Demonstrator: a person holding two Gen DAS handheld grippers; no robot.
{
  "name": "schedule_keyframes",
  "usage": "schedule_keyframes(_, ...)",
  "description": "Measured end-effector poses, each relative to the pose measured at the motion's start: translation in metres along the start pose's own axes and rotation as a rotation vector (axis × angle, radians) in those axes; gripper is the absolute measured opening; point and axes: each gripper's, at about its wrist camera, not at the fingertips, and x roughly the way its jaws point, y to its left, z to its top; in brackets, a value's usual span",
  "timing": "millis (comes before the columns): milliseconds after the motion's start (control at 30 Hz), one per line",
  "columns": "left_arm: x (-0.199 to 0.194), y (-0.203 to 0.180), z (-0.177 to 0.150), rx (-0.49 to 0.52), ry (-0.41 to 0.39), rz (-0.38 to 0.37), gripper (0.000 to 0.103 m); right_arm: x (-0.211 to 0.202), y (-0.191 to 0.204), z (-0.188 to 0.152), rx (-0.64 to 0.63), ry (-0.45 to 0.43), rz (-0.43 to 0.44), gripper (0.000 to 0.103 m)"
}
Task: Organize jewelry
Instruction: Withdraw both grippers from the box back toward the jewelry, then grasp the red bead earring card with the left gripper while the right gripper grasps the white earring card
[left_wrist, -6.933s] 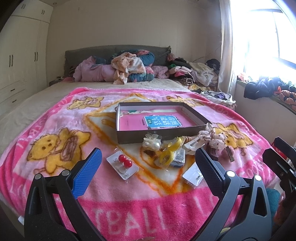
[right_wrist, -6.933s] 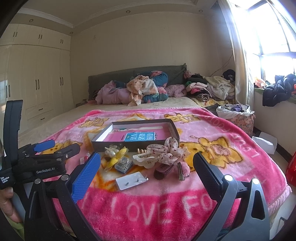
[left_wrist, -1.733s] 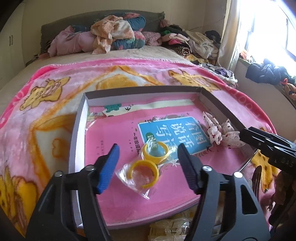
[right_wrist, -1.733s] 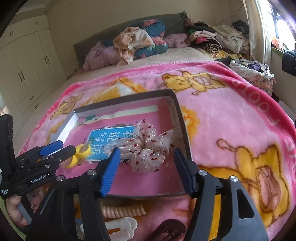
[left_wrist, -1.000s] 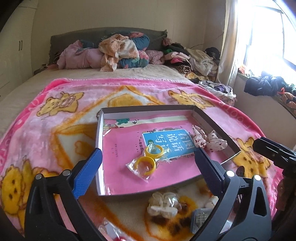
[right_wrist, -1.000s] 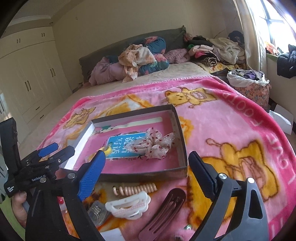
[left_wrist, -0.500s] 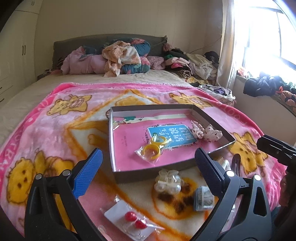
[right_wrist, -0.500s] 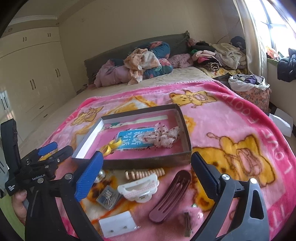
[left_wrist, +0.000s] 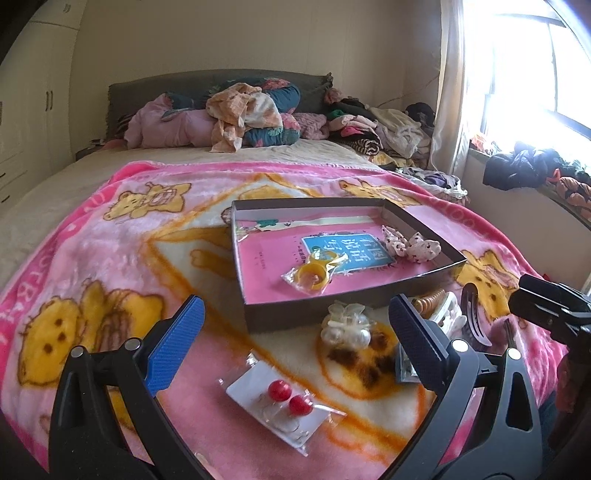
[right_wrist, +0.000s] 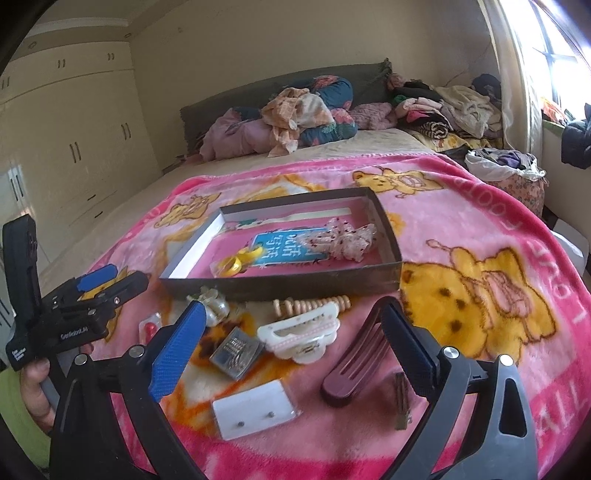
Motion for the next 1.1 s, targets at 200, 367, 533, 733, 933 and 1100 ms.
schedule_keyframes(200, -0.005, 0.01, -0.01, 0.006, 0.009, 0.018, 0.091, 0.002, 0.017, -0.014, -0.051, 0.035, 0.024, 0.093)
schedule_keyframes(367, -0.009, 0.019, -0.017, 0.011, 0.016, 0.029, 0.091, 0.01, 0.028, -0.027, -0.075, 0.085, 0.051, 0.093)
schedule_keyframes(533, -0.009, 0.025, -0.027, 0.021, 0.043, 0.029, 0.091, 0.02, 0.04, -0.038, -0.123, 0.145, 0.062, 0.093)
schedule_keyframes(733, -0.002, 0.029, -0.04, 0.043, 0.096, 0.01, 0.091, 0.032, 0.049, -0.049, -0.168, 0.209, 0.057, 0.093)
schedule_keyframes(933, 0.01, 0.026, -0.051, 0.086, 0.149, -0.033, 0.091, 0.047, 0.051, -0.059, -0.201, 0.265, 0.016, 0.093)
schedule_keyframes(1100, 0.027, 0.022, -0.054, 0.11, 0.201, -0.08, 0.091, 0.055, 0.045, -0.064, -0.194, 0.301, -0.015, 0.093)
